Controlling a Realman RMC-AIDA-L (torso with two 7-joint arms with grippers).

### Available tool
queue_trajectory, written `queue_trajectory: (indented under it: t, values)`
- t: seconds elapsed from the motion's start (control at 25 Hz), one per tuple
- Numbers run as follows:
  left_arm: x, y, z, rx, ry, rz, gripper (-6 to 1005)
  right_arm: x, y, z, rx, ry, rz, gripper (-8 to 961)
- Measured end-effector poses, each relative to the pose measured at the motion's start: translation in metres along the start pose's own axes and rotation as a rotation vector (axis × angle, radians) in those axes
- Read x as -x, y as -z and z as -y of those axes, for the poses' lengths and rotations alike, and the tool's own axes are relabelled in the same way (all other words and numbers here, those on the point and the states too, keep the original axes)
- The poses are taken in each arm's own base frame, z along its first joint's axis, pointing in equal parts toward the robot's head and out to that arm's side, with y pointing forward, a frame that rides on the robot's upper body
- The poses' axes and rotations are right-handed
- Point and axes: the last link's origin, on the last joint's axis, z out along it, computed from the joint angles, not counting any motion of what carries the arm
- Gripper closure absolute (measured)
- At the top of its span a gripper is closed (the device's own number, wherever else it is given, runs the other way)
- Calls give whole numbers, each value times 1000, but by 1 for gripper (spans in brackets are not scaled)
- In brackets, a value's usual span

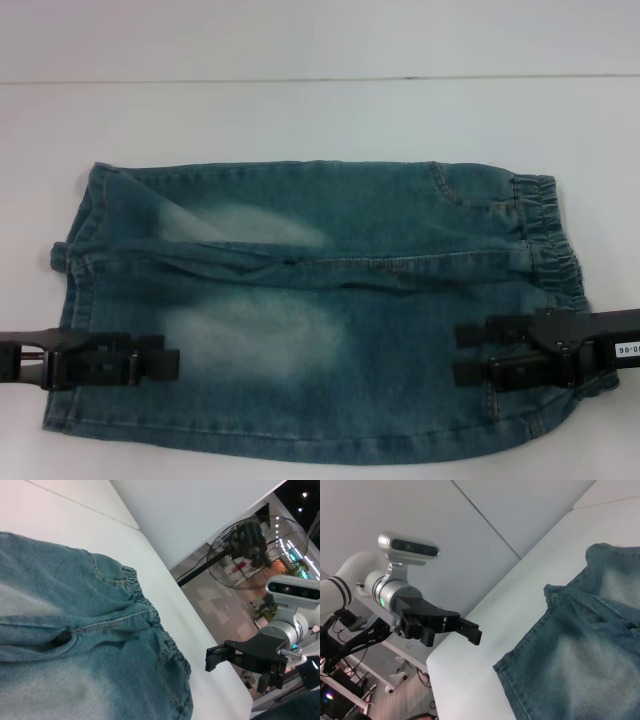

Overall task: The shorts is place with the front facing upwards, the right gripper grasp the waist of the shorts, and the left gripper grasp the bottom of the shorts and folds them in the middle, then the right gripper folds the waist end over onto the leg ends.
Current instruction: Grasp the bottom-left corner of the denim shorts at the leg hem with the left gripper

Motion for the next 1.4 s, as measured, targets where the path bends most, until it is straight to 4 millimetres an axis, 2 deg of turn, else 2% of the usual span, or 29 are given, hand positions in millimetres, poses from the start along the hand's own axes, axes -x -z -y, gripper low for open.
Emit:
queue_trajectory:
  t: [0.72, 0.84, 1.12, 1.4]
  values:
    - [-1, 0, 0, -2, 31, 7, 128, 2, 1, 1, -5, -2, 1, 57]
    - [-2, 5, 1, -27, 90, 35, 128, 2, 1, 2, -12, -1, 3, 58]
    - [-5, 32, 15, -195, 287, 103, 129, 2, 0, 2, -15, -2, 1, 58]
    - [-9, 37, 25, -298, 395, 135, 129, 2, -1, 3, -20, -3, 2, 58]
